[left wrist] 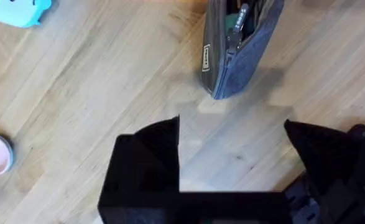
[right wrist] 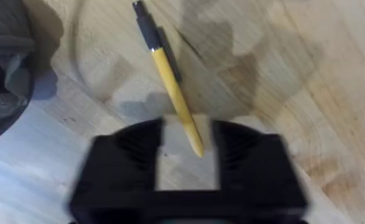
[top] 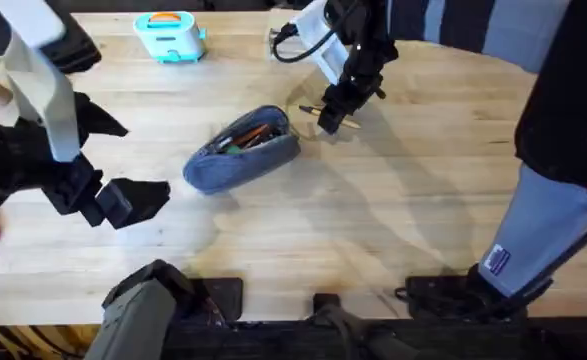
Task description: Unzip the bag, pick up the pens from the table one at a time and place them inside, then zip the bag closed.
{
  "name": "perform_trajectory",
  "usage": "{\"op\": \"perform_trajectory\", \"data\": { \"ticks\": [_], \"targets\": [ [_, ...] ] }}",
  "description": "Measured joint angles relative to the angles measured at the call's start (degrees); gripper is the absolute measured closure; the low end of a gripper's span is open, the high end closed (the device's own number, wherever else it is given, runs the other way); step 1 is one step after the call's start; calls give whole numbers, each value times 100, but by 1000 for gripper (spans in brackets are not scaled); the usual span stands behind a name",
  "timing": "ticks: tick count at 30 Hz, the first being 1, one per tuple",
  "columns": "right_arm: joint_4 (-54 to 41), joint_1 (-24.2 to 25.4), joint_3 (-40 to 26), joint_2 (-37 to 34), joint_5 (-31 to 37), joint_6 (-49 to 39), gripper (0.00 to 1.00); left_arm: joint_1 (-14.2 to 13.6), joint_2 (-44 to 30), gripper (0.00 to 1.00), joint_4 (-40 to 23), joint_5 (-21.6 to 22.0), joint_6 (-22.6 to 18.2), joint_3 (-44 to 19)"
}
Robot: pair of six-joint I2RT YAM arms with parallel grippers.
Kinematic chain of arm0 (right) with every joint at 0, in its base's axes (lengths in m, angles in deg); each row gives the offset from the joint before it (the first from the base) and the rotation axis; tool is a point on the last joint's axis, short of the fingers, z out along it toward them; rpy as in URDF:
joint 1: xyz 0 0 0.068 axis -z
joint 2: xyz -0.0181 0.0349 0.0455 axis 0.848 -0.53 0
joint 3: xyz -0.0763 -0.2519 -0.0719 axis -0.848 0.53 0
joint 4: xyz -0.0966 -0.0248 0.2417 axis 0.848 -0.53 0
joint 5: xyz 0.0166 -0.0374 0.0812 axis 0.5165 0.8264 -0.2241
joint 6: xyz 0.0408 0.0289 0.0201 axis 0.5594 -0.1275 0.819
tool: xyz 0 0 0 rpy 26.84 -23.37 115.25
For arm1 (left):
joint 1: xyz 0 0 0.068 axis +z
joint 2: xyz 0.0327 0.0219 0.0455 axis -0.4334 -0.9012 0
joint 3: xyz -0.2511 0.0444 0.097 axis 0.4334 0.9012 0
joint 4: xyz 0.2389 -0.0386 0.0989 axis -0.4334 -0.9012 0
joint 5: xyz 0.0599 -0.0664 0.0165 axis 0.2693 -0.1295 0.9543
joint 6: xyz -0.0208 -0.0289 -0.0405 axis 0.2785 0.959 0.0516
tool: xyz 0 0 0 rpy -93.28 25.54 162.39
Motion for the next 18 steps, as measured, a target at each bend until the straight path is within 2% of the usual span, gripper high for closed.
{"op": "perform_trajectory", "data": {
  "ticks": [1, 2, 3, 14, 18],
  "targets": [
    [-12, 0, 0, -2, 8, 1, 528, 0, 1, 8, 0, 0, 0, 0],
    [-34, -2, 0, -1, -13, 10, 867, 0, 0, 7, 0, 0, 0, 0],
    [-53, -4, -2, 0, -40, 26, 938, 0, 0, 7, 0, 0, 0, 0],
    [-137, -13, 25, 78, -107, 37, 963, 0, 2, 7, -2, 0, 0, 0],
    [-212, -35, 114, 524, -145, -140, 967, 0, 0, 7, 0, 0, 0, 0]
  ]
}}
